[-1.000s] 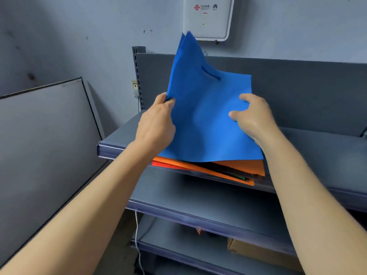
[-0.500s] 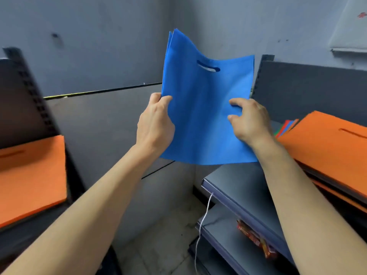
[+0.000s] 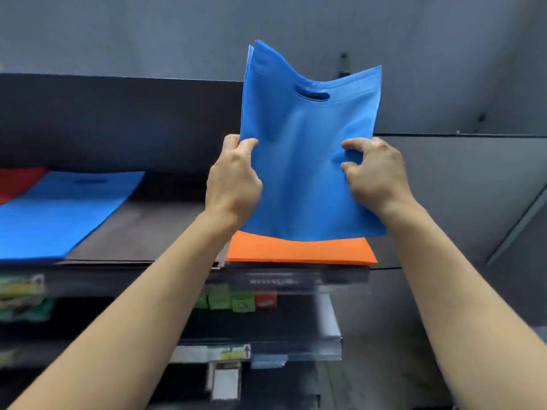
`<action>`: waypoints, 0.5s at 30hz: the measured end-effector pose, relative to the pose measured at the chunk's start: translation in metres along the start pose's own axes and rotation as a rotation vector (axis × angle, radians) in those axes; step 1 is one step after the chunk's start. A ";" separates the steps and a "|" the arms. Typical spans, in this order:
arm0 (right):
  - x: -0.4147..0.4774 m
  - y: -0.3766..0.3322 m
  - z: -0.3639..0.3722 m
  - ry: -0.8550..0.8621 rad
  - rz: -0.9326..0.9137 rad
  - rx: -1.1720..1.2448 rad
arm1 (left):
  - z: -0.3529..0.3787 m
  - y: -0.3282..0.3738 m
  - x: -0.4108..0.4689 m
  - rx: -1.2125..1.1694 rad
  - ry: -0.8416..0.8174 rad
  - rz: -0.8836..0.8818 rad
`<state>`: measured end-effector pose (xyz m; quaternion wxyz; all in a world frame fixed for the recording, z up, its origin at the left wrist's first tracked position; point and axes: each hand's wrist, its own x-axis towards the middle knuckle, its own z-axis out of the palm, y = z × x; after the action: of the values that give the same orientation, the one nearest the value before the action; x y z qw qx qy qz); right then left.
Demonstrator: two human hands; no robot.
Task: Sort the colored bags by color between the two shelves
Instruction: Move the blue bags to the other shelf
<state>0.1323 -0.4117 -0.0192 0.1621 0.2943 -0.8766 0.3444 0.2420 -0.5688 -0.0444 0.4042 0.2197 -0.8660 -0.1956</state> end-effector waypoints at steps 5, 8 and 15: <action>0.001 -0.084 0.065 -0.095 -0.138 0.099 | -0.069 -0.072 -0.009 0.118 0.101 -0.137; -0.003 -0.129 0.095 -0.161 -0.225 0.174 | -0.107 -0.105 -0.020 0.232 0.172 -0.226; -0.014 -0.203 0.143 -0.335 -0.384 0.332 | -0.174 -0.148 -0.046 0.408 0.284 -0.386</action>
<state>0.2587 -0.6260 -0.0245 0.0269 0.5300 -0.7512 0.3926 0.4382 -0.6944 -0.0455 0.4241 0.4817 -0.7646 -0.0582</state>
